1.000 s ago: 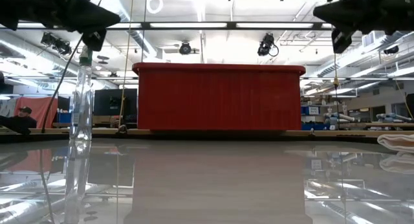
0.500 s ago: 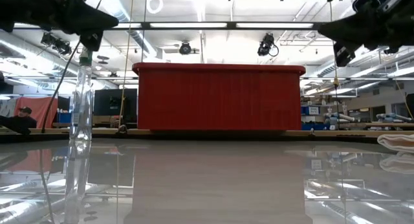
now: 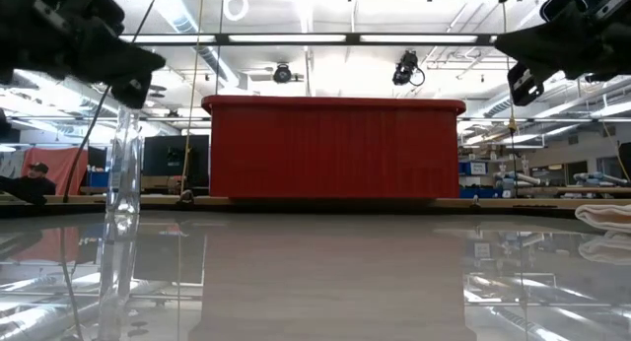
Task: Fold laundry
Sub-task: Return to Home Position
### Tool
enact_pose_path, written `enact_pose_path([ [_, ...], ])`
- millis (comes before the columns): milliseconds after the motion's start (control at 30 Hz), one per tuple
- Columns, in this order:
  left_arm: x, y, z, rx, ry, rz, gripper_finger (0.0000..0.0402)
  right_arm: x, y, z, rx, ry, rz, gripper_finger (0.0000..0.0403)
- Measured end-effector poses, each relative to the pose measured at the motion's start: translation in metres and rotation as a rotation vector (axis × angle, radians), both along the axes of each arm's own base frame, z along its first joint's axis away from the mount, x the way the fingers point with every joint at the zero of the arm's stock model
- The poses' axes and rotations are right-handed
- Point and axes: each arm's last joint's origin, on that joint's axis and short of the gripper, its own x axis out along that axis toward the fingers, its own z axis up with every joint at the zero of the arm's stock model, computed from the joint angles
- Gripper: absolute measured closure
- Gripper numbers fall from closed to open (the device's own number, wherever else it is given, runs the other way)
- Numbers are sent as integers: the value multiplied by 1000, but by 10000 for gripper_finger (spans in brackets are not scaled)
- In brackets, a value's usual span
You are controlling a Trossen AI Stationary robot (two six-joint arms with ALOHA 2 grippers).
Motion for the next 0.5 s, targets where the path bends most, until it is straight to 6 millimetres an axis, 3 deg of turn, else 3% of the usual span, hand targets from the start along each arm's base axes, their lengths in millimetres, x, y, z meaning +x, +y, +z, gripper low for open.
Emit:
enact_pose_path([
  [300, -13, 2, -9, 52, 18, 33, 401, 0, -1, 0, -43, -14, -57, 402],
  [500, -17, 3, -9, 104, 6, 39, 401, -1, -1, -15, -5, -37, -74, 401],
])
